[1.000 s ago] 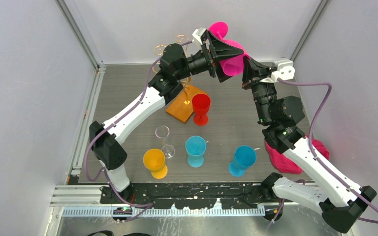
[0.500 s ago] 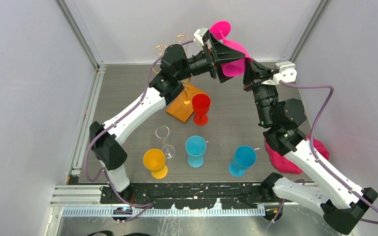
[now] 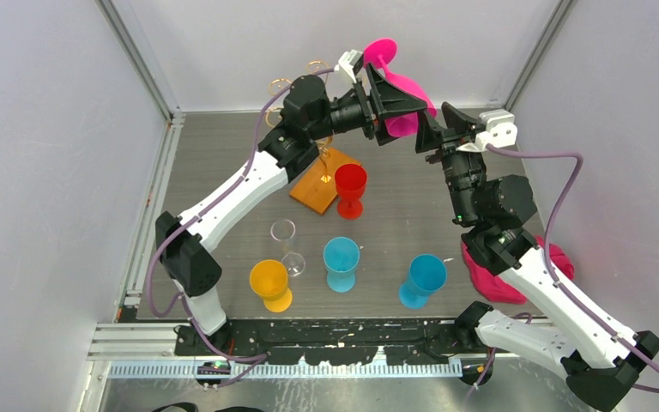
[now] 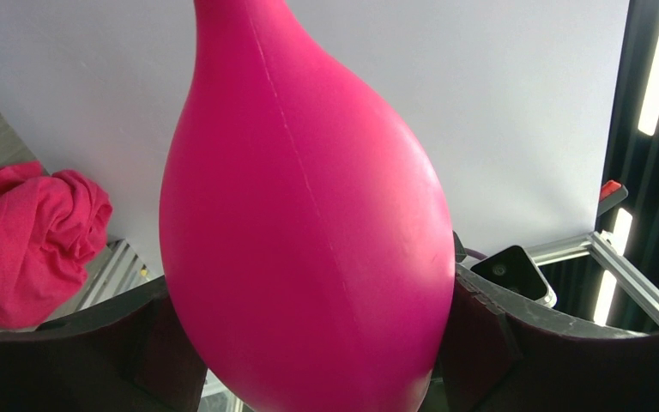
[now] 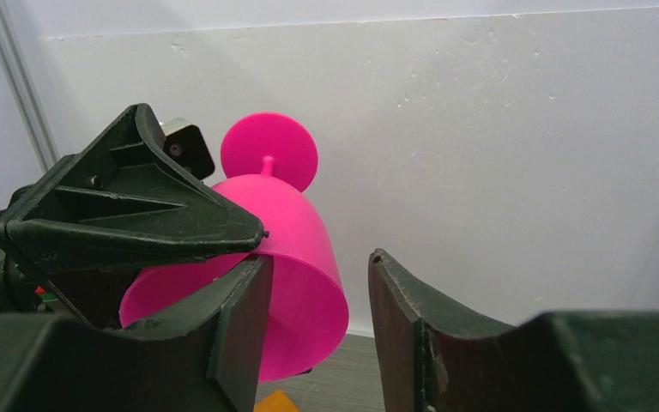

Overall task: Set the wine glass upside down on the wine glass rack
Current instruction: Turn the wine glass upside down at the wine rack.

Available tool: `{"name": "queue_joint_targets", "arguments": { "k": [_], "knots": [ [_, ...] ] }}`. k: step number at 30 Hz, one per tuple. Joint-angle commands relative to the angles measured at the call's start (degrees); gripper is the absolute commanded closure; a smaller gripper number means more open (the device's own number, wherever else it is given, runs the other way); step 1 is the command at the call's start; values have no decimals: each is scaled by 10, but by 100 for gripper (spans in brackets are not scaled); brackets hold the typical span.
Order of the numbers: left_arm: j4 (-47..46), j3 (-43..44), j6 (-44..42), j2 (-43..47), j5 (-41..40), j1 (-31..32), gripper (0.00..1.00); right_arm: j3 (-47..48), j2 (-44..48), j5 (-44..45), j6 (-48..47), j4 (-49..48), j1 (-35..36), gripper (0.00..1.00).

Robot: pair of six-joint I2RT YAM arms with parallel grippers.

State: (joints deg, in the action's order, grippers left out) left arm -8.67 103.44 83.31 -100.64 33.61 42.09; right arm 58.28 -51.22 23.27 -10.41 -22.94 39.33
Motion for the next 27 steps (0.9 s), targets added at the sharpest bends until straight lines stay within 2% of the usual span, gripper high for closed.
{"name": "queue_joint_targets", "arguments": {
  "k": [1, 13, 17, 23, 27],
  "knots": [
    [6, 45, -36, 23, 0, -4, 18, 3, 13, 5, -7, 0, 4, 47],
    [64, 66, -92, 28, -1, -24, 19, 10, 43, 22, 16, 72, 4, 37],
    [127, 86, -158, 28, -10, -36, 19, 30, 62, 29, 41, 154, 5, 32],
    [204, 112, -270, 26, -29, -43, 20, 61, 82, 52, 92, 271, 4, 32],
    [256, 123, -374, 31, -57, -42, 21, 108, 77, 84, 145, 338, 4, 33]
  ]
}}
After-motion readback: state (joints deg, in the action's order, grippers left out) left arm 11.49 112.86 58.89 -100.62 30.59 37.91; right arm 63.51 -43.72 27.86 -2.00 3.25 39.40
